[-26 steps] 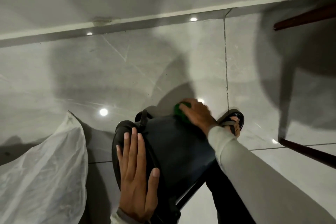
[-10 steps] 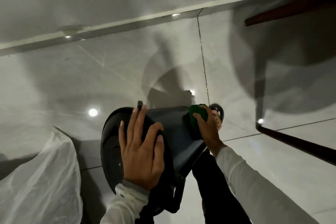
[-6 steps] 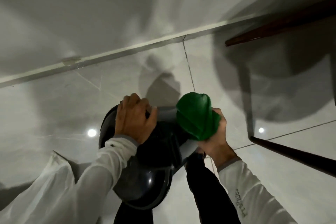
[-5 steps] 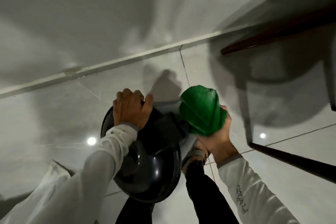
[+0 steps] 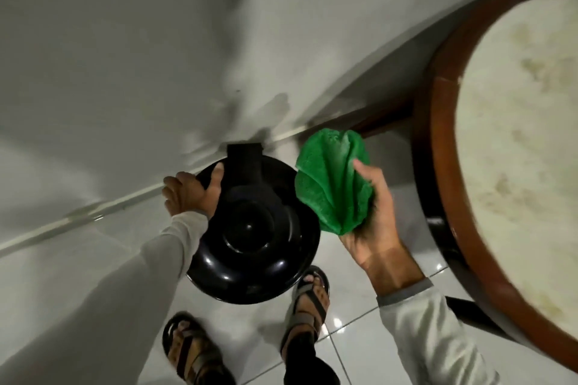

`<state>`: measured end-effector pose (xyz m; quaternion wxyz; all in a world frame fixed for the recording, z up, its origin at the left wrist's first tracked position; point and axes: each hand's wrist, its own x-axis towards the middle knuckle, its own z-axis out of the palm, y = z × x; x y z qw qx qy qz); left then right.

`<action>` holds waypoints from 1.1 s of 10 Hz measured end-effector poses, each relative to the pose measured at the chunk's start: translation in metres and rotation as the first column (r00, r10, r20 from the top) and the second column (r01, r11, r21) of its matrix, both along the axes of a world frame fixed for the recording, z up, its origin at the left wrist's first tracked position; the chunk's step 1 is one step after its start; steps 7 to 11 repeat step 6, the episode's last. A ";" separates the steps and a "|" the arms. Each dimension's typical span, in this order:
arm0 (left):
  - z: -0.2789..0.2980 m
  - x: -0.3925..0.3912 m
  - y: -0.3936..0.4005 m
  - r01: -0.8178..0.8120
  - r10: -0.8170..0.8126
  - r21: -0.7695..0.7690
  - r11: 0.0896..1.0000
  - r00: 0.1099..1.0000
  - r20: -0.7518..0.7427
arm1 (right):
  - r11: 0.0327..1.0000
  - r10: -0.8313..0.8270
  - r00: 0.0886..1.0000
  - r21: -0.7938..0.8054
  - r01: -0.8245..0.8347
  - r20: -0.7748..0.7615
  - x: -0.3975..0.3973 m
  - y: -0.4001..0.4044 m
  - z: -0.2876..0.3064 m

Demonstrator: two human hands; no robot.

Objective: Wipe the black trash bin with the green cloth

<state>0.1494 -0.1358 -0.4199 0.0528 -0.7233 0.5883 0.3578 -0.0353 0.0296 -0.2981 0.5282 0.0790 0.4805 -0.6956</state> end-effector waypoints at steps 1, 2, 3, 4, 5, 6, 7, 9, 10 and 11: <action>0.018 -0.003 0.010 0.187 -0.187 -0.092 0.978 0.982 0.004 | 0.991 0.075 0.873 0.133 -0.011 -0.482 -0.019 0.005 0.035; 0.070 -0.020 0.028 0.415 -0.418 -0.230 0.880 0.908 0.036 | 0.933 0.276 0.415 0.346 0.101 -0.867 -0.047 0.026 0.073; 0.138 -0.047 0.049 0.548 -0.582 -0.398 0.736 0.812 0.040 | 0.797 0.505 0.100 0.507 0.328 -0.857 -0.088 0.057 0.095; 0.187 -0.071 0.072 0.654 -0.689 -0.458 0.602 0.715 0.117 | 0.591 0.729 0.071 0.678 0.437 -0.681 -0.123 0.086 0.094; 0.223 -0.088 0.086 0.742 -0.753 -0.475 0.474 0.621 0.218 | 0.393 0.871 0.124 0.824 0.407 -0.476 -0.139 0.102 0.092; 0.268 -0.087 0.090 0.785 -0.772 -0.511 0.351 0.552 0.317 | 0.354 0.915 0.060 0.863 0.360 -0.400 -0.136 0.103 0.116; 0.268 -0.087 0.090 0.785 -0.772 -0.511 0.351 0.552 0.317 | 0.354 0.915 0.060 0.863 0.360 -0.400 -0.136 0.103 0.116; 0.268 -0.087 0.090 0.785 -0.772 -0.511 0.351 0.552 0.317 | 0.354 0.915 0.060 0.863 0.360 -0.400 -0.136 0.103 0.116; 0.268 -0.087 0.090 0.785 -0.772 -0.511 0.351 0.552 0.317 | 0.354 0.915 0.060 0.863 0.360 -0.400 -0.136 0.103 0.116; 0.268 -0.087 0.090 0.785 -0.772 -0.511 0.351 0.552 0.317 | 0.354 0.915 0.060 0.863 0.360 -0.400 -0.136 0.103 0.116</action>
